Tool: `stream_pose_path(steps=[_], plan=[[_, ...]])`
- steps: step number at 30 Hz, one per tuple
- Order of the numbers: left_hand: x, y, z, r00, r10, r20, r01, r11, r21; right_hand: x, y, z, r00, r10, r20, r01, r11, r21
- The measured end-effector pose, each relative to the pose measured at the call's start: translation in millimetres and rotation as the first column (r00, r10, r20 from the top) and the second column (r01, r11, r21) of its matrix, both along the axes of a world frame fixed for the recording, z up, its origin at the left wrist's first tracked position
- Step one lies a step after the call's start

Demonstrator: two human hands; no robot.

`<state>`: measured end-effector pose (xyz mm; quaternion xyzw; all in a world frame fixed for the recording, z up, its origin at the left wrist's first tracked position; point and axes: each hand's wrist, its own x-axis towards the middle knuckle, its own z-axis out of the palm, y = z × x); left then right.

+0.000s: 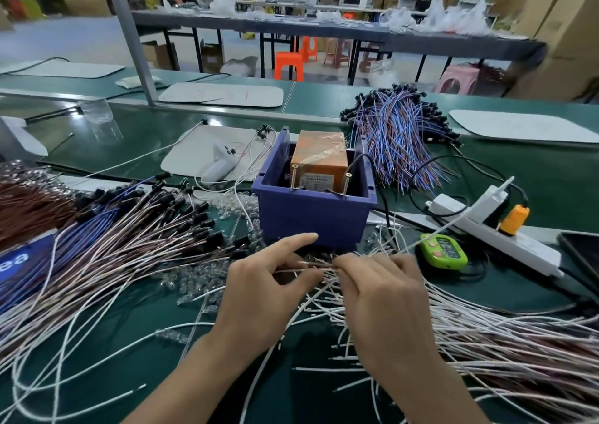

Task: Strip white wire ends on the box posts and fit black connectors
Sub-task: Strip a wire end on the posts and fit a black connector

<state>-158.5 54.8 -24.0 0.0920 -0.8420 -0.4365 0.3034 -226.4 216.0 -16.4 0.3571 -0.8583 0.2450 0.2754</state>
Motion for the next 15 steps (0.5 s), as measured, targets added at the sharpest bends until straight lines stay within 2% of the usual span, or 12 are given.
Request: stream_pose_path(steps=[4, 6, 8, 11, 13, 15], plan=[[5, -27, 9, 0.983, 0.180, -0.038, -0.182, 0.981, -0.069, -10, 10, 6, 0.993, -0.103, -0.056, 0.097, 0.989, -0.109], [7, -43, 16, 0.954, 0.296, -0.045, -0.298, 0.953, -0.048, -13, 14, 8, 0.986, -0.134, -0.101, 0.120, 0.983, -0.138], [8, -54, 22, 0.938, 0.341, -0.061, -0.340, 0.940, 0.016, -15, 16, 9, 0.978, -0.158, -0.138, 0.138, 0.979, -0.148], [8, -61, 29, 0.951, 0.295, -0.093, -0.254, 0.915, 0.314, -15, 21, 9, 0.963, -0.209, -0.169, 0.179, 0.968, -0.174], [8, -60, 34, 0.958, 0.274, -0.086, -0.190, 0.830, 0.524, -16, 23, 9, 0.957, -0.228, -0.179, 0.196, 0.964, -0.182], [9, -60, 38, 0.965, 0.252, -0.071, -0.129, 0.695, 0.708, -17, 23, 7, 0.957, -0.224, -0.184, 0.193, 0.966, -0.171]])
